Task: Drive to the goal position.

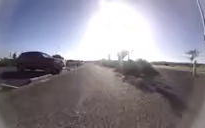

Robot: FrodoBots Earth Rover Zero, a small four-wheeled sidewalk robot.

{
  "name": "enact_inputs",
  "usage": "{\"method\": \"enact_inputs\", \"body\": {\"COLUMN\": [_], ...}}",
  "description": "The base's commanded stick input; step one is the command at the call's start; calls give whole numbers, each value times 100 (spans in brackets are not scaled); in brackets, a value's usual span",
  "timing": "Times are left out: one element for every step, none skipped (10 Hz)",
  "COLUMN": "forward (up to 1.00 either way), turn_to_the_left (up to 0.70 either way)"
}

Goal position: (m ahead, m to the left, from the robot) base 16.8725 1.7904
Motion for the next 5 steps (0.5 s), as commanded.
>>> {"method": "enact_inputs", "body": {"forward": [70,70,70,70,70], "turn_to_the_left": [0,0,0,0,0]}}
